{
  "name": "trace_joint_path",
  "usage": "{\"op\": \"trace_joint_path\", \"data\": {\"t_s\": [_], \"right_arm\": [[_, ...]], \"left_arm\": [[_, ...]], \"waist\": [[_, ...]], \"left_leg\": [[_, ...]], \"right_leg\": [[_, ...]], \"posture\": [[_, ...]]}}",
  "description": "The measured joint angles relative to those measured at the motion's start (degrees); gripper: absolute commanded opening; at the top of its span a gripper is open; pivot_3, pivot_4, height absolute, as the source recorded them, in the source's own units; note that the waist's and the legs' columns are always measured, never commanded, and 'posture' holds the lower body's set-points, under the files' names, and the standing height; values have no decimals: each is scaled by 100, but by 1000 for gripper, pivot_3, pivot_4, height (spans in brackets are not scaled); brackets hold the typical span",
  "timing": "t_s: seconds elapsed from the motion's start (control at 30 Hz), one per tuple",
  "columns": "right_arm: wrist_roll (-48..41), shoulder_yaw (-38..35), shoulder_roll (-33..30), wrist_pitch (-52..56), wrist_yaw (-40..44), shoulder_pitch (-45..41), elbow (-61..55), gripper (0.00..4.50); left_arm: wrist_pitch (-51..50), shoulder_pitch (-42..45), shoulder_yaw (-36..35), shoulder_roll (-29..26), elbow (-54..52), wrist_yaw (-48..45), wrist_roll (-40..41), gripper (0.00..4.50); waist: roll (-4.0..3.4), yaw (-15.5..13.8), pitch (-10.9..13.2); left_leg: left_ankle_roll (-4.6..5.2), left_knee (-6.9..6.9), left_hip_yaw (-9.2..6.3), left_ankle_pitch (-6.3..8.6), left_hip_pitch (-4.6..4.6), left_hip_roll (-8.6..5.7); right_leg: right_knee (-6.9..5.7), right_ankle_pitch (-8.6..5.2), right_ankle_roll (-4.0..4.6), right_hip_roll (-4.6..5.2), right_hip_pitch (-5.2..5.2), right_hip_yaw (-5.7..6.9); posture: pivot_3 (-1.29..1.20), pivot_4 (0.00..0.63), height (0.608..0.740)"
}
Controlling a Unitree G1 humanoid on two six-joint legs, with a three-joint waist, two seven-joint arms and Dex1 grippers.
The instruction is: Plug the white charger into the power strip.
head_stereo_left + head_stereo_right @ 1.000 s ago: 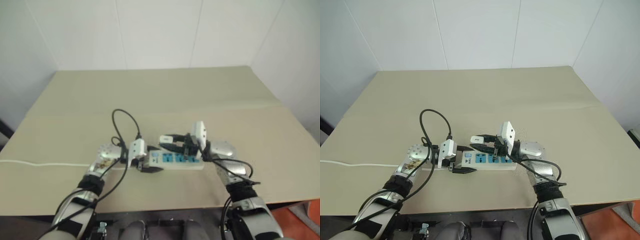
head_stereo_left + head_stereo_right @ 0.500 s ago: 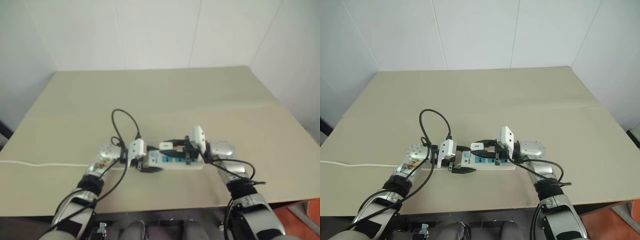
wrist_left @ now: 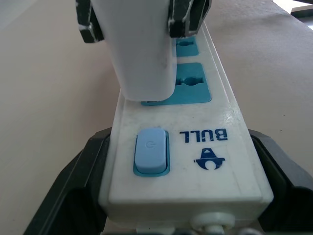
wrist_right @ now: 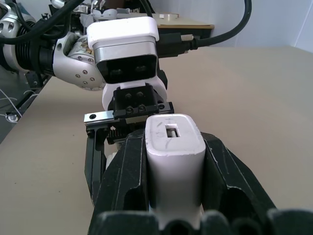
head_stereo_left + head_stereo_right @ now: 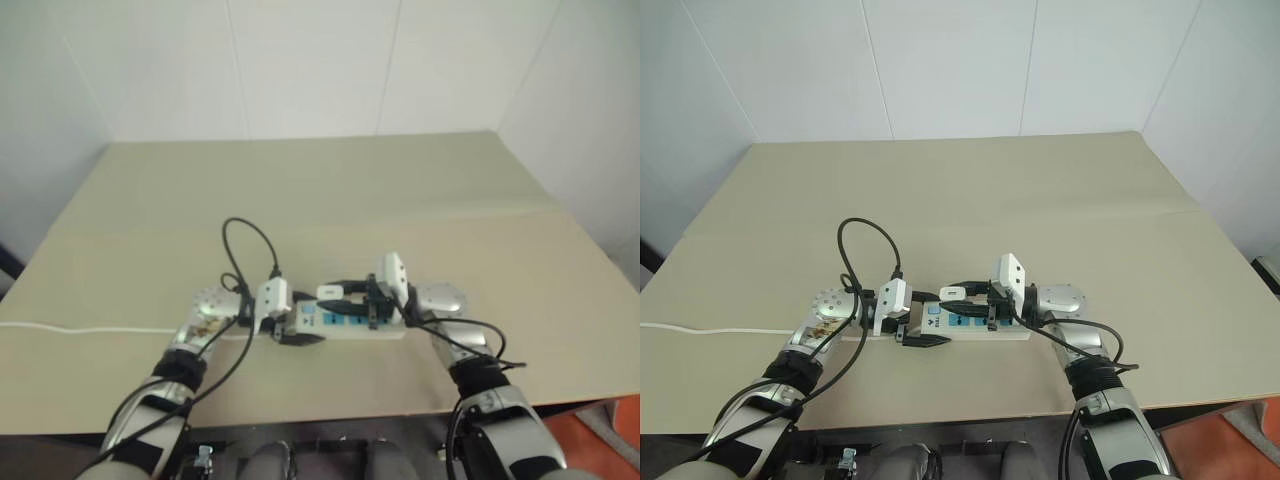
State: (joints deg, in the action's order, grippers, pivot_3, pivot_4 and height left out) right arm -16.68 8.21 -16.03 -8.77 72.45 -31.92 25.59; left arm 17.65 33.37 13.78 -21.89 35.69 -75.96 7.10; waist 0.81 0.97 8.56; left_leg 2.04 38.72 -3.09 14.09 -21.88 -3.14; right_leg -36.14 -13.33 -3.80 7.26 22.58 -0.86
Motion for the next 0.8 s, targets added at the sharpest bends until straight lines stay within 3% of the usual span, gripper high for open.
{"op": "trace_joint_path", "data": {"t_s": [0.4, 0.8], "right_arm": [[-47, 39, -32, -330, 131, -124, 613, 1104], [-42, 287, -320, -279, 548, -519, 1122, 1104]], "left_arm": [[-152, -29, 62, 2, -39, 101, 1, 3359], [-154, -29, 102, 3, -60, 155, 11, 3359]], "waist": [[0, 2, -1], [4, -28, -22]], "left_leg": [[-1, -17, 0, 1, 64, 2], [-2, -32, -3, 1, 70, 2]], "right_leg": [[16, -2, 0, 0, -38, 0], [26, -2, -1, 2, -41, -2]], "posture": [[0, 150, 740], [0, 150, 740]]}}
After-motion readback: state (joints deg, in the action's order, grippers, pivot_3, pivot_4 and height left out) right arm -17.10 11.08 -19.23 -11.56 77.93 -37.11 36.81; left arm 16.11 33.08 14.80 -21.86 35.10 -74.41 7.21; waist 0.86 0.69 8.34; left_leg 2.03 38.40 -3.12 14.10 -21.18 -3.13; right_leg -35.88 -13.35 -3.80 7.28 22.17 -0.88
